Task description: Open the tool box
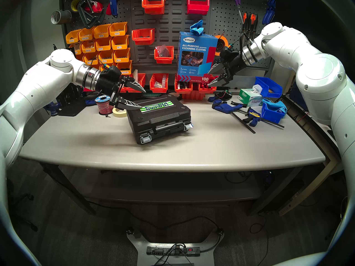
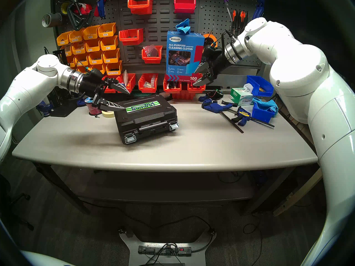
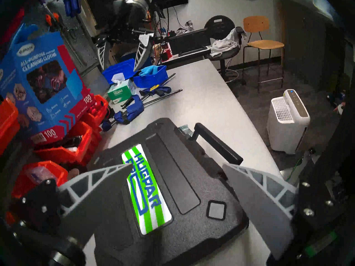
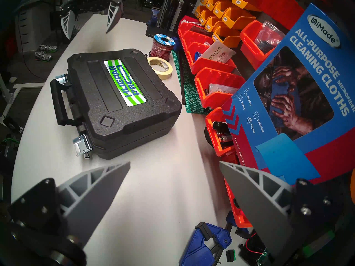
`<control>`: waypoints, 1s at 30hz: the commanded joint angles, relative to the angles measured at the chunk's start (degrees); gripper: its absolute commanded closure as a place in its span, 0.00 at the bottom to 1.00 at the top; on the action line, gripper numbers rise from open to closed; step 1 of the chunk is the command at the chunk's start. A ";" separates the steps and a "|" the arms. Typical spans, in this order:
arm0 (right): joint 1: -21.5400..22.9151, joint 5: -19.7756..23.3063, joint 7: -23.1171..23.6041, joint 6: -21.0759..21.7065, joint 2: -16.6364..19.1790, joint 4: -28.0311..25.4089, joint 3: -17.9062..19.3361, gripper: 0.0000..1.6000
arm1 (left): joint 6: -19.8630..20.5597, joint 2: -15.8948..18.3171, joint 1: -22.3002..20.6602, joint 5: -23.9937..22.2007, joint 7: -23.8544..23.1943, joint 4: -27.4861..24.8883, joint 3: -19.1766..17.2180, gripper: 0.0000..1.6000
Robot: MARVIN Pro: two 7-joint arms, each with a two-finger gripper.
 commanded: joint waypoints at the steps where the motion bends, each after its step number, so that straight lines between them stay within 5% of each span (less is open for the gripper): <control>1: 1.26 -0.02 -0.05 -0.08 0.20 0.19 0.02 0.00 | 1.44 1.39 -4.13 0.79 0.08 -6.44 1.99 0.00; 17: 1.30 -0.06 -0.05 -0.08 0.21 0.19 0.01 0.00 | 10.22 3.94 -4.49 5.51 0.08 -21.93 7.71 0.00; 30: 1.30 -0.07 -0.04 -0.09 0.21 0.19 0.02 0.00 | 19.92 2.42 -4.02 12.34 10.43 -29.46 9.17 0.00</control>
